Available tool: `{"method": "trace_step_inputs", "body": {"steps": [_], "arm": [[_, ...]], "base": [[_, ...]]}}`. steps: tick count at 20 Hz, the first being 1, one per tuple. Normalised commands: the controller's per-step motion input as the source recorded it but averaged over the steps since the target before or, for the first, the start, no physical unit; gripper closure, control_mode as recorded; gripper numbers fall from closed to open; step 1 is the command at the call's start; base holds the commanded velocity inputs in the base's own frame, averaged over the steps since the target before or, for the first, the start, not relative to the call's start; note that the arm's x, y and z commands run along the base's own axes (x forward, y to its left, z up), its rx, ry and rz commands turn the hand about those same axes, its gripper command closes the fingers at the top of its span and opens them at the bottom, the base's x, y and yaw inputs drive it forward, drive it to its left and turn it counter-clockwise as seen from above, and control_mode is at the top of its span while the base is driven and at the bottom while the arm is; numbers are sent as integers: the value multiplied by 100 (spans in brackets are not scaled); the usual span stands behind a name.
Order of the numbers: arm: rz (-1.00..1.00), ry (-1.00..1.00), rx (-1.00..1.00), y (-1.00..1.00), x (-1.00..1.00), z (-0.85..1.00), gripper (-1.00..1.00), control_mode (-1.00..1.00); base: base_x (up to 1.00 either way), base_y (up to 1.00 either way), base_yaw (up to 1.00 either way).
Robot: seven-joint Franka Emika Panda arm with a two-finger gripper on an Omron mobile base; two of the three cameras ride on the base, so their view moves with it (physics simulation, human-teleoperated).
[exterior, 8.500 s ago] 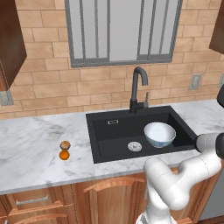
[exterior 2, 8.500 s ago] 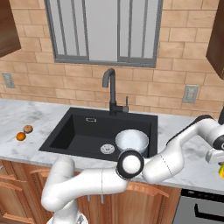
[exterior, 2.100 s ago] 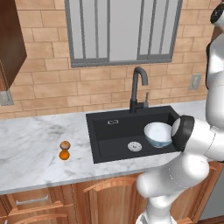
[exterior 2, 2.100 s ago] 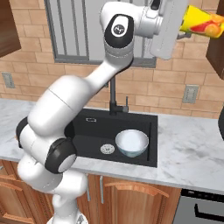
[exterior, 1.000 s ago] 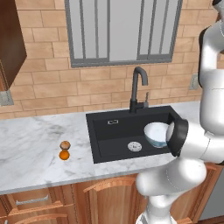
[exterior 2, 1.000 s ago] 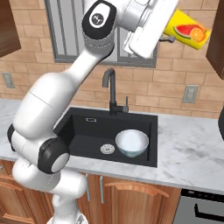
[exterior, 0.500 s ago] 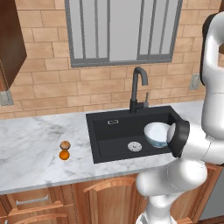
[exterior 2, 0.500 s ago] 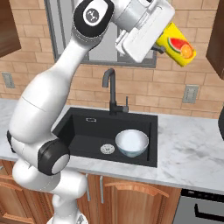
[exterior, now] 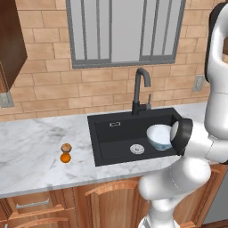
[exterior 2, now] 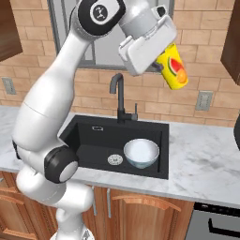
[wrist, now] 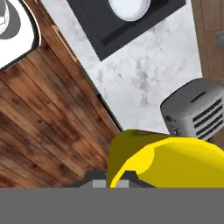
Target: Remove the tangerine and tangerine from the sink. Then move the bowl and cup from the counter to the sink for washing.
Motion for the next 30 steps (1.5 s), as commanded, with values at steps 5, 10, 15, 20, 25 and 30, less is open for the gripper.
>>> {"method": "trace_step_inputs", "body": {"steps": [5,10,15,20,25,30], "arm": [[15,12,24,18,-7,-18,100,-100],[17,7,27,19,-21,-18,100,-100],[18,4,28,17,-20,-19,100,-100],[16,2,26,21,-10,-32,100,-100],[15,0,18,31,-11,-44,100,-100],[14,-9,4,31,-2,-55,100,-100]], "base": [[0,0,0],[0,0,0],[0,0,0],[0,0,0],[0,0,0],[0,0,0]]}}
